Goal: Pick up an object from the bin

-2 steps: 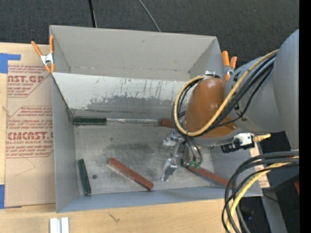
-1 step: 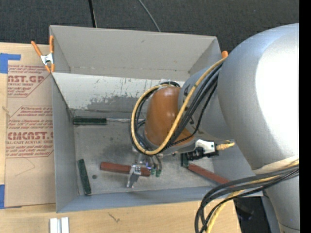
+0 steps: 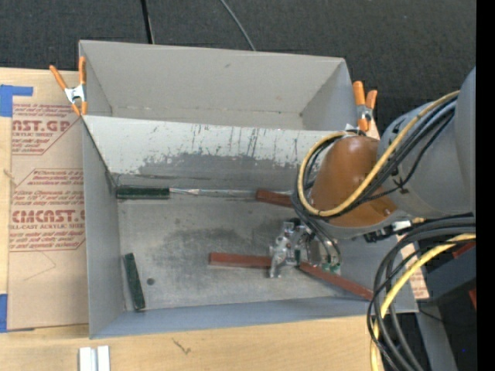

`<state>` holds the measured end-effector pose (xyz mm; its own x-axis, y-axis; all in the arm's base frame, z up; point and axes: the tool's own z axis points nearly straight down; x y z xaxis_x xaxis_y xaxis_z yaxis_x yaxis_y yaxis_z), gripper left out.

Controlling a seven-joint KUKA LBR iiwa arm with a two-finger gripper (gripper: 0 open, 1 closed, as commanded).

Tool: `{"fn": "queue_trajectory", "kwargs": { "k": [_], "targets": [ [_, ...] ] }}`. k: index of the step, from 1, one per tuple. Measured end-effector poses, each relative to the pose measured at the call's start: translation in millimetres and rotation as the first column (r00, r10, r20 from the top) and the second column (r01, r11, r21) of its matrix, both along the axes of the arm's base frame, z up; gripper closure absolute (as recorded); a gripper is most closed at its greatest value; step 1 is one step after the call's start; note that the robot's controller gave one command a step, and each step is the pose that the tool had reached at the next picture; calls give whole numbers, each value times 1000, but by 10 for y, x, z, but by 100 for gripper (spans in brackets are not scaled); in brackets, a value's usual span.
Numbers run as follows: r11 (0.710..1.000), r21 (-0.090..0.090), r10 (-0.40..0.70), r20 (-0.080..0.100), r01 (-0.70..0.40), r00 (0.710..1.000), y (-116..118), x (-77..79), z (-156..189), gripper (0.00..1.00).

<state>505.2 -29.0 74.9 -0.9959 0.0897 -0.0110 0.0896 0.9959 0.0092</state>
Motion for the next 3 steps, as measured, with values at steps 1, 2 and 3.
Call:
{"fn": "queue_trajectory", "kwargs": {
  "k": [1,2,3],
  "targets": [
    [1000,-1,17,-1,-17,1000,-237,3,-4,100],
    [1000,-2,24,-6,-24,1000,-452,-6,22,100],
    [1000,-10,10,-11,-10,1000,-579,-29,148,100]
  ]
}}
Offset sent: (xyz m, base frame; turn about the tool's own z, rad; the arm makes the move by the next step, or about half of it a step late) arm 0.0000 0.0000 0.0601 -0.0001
